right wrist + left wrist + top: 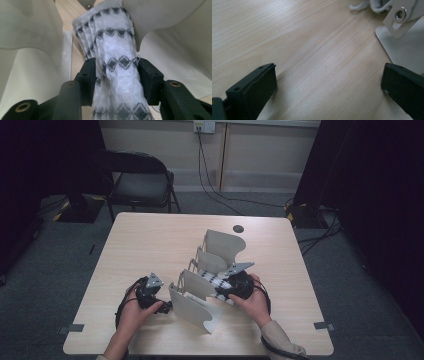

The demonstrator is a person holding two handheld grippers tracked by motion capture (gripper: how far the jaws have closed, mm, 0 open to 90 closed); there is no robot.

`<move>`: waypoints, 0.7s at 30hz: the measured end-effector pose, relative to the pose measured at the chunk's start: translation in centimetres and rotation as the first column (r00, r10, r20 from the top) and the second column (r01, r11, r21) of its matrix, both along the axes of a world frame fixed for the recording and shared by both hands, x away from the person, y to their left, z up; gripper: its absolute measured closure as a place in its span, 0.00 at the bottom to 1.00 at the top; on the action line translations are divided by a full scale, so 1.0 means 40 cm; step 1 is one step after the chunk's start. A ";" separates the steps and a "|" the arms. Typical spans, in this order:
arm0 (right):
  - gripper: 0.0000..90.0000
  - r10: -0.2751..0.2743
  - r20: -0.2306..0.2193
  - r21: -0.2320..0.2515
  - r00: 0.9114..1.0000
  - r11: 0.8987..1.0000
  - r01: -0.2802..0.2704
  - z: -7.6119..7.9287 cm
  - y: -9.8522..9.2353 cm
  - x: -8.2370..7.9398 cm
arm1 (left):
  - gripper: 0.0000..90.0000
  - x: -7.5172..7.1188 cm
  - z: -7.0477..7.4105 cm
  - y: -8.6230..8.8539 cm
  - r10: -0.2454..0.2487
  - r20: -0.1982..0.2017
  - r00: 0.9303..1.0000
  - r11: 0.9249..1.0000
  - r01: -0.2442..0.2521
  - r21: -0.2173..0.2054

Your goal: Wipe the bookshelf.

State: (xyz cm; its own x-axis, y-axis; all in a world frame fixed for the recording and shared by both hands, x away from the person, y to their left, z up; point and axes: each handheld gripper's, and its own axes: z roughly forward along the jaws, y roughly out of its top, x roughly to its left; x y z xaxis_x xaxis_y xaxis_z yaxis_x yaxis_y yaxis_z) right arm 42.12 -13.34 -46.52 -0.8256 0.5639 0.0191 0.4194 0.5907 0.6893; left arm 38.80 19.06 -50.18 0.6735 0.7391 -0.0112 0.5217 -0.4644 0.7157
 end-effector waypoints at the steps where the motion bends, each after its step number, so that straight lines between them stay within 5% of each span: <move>1: 0.67 0.006 -0.016 -0.014 1.000 1.000 -0.007 -0.012 0.002 0.001 | 0.00 0.001 0.001 0.001 -0.005 0.001 1.000 1.000 0.005 0.008; 4: 0.81 0.021 -0.020 -0.012 1.000 1.000 -0.021 -0.029 0.000 -0.004 | 0.00 0.001 0.000 -0.001 0.001 0.003 1.000 1.000 -0.001 -0.001; 10: 0.88 0.012 -0.036 -0.022 0.999 1.000 -0.013 -0.011 -0.013 -0.011 | 0.00 0.001 -0.001 -0.002 0.004 0.001 1.000 1.000 -0.004 -0.004; 14: 0.88 0.022 0.010 -0.028 1.000 0.999 -0.022 0.039 -0.037 -0.029 | 0.00 0.001 -0.001 -0.002 0.002 0.000 1.000 1.000 -0.002 -0.004; 21: 0.89 0.046 0.086 0.069 0.995 0.996 -0.052 0.163 -0.048 -0.058 | 0.00 0.002 0.000 -0.003 0.005 0.001 1.000 1.000 -0.005 0.002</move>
